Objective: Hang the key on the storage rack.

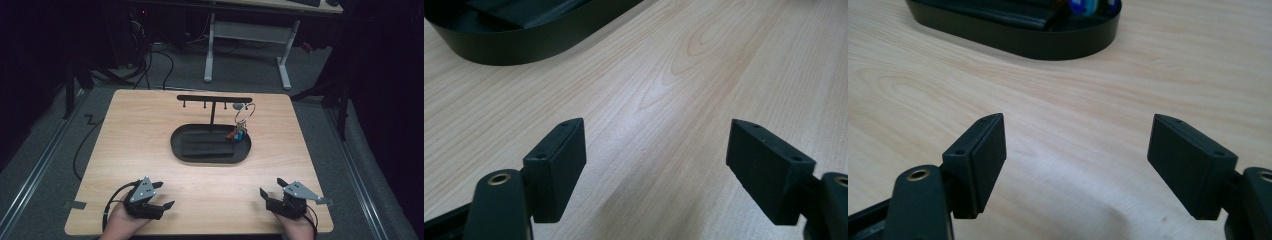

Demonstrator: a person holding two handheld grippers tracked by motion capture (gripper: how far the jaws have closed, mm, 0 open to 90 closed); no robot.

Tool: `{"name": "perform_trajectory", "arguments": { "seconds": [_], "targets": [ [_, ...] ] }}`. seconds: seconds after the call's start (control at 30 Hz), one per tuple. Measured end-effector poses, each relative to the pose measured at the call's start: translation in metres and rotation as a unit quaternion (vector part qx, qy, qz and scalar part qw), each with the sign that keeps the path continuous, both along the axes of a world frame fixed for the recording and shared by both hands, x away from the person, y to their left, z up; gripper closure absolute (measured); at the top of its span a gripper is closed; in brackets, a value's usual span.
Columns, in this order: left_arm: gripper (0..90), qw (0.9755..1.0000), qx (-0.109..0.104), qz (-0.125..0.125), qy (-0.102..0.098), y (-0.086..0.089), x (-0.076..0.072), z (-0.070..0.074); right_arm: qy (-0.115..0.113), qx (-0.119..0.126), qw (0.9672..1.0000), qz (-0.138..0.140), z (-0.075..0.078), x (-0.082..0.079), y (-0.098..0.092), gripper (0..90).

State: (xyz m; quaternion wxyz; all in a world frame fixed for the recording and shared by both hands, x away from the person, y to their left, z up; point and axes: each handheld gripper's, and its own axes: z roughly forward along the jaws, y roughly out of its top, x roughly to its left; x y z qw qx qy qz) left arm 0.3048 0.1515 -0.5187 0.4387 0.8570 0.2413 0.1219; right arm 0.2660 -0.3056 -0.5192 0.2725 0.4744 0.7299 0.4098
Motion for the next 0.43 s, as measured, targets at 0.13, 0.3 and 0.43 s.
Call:
{"name": "perform_trajectory", "arguments": {
  "seconds": [0.13,0.3,0.43],
  "targets": [
    [24.3,1.0,0.002,-0.003,-0.005,-0.0029,-0.0021,0.0002,-0.001,-0.011,0.9999,0.012,-0.0018,-0.0016,0.0043,23.0],
    [24.1,1.0,0.005,-0.001,-0.003,-0.0012,-0.002,-0.0006,-0.004,-0.007,0.9999,0.015,-0.0015,0.0019,0.0063,23.0],
    [24.1,1.0,0.001,0.005,-0.005,0.0046,-0.0035,0.0005,0.003,-0.01,0.9998,0.017,-0.0038,0.0047,0.0079,23.0]
  ]
}}
